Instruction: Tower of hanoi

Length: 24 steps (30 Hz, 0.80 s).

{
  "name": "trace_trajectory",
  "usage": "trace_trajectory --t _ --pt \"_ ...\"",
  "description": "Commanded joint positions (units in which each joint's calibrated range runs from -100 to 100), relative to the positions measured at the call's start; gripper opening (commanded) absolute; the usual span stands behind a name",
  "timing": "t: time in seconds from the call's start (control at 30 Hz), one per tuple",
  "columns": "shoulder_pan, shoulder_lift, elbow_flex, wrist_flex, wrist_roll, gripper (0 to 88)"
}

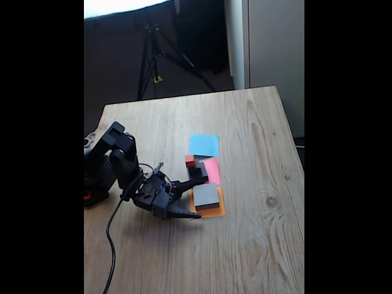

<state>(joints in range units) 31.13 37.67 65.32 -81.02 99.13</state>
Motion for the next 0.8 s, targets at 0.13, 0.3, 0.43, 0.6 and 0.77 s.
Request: trace_trajectory --t 0.13,0.3,0.43,0.6,0.77 --pt "-0.67 0.41 -0.59 -1.41 0.87 50.3" --pt "-0.83 0.56 -0.86 -1.33 0.87 50.3" --pt "-0.83 0.87 -1.5 -1.17 0.87 50.0" --pt "-0.75 1.47 -1.96 -1.09 0.87 48.5" --pt "-0.67 1.62 -1.96 -1.09 0.87 45.6"
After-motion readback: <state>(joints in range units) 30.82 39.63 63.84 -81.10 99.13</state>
